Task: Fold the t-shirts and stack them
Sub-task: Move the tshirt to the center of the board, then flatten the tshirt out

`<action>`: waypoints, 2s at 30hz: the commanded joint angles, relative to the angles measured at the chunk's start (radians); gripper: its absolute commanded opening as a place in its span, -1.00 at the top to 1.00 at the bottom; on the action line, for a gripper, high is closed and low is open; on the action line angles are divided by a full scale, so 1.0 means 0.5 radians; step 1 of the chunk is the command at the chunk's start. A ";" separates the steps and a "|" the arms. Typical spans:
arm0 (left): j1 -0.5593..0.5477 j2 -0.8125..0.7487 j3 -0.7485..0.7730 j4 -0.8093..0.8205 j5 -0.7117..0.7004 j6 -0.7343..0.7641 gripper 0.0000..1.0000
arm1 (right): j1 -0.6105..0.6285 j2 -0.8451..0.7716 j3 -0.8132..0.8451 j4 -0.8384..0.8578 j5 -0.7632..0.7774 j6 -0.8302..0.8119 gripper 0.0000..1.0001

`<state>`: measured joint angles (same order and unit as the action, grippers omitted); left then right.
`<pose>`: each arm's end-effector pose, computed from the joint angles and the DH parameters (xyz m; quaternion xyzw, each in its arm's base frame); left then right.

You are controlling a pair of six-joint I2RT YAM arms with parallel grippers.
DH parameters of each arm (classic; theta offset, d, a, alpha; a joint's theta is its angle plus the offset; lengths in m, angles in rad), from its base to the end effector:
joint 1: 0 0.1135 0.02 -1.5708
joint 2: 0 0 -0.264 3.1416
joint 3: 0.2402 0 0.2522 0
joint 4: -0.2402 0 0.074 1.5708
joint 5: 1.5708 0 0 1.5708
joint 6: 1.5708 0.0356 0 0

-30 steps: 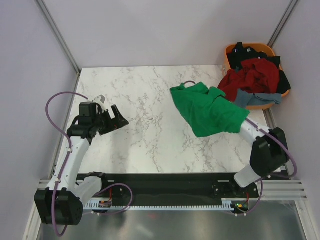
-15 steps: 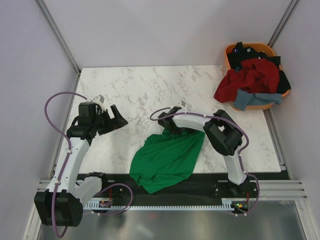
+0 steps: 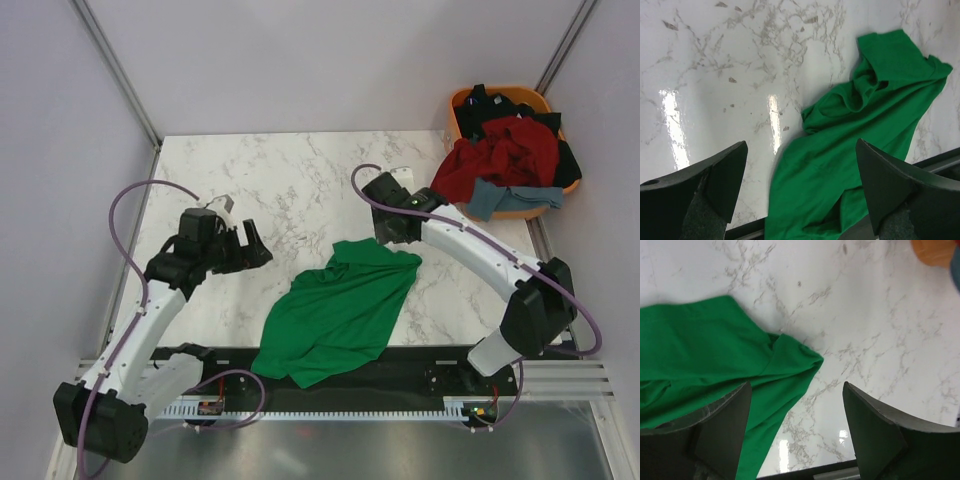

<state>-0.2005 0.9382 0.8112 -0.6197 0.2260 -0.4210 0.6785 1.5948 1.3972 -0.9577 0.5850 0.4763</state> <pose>0.1888 -0.0465 0.2811 -0.0553 0.9099 -0.2201 0.3473 0.2616 0.1856 0.2933 -0.0354 0.9382 -0.1286 0.3195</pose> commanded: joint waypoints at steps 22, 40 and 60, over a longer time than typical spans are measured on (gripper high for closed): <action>0.088 -0.680 0.117 -0.387 -1.210 -0.238 -0.99 | 1.208 1.102 0.596 0.430 -0.563 0.364 -0.49; 0.085 -0.655 0.105 -0.344 -1.053 -0.192 -0.99 | 0.284 1.428 1.436 0.127 -0.608 -0.253 -0.54; 0.085 -0.662 0.099 -0.304 -0.955 -0.161 -0.99 | 0.539 1.857 1.927 0.240 -0.593 -0.124 -0.43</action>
<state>-0.1612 0.6090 0.8555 -0.8059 -0.2672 -0.5049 0.9459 2.4912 2.2986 -0.8471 0.2691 0.3981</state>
